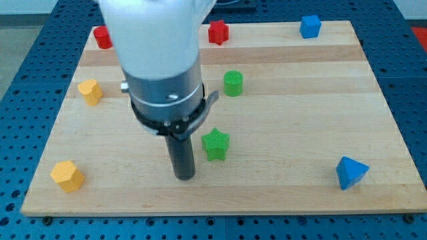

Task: Move the green star below the green circle

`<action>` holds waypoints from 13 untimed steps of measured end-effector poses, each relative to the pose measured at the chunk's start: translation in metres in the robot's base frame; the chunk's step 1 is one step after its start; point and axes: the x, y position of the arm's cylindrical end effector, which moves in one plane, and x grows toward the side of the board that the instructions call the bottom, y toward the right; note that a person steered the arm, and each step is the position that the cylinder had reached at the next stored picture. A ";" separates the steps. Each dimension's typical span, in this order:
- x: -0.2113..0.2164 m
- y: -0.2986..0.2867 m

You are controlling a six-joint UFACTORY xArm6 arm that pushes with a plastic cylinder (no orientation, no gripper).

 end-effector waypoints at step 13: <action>-0.116 0.073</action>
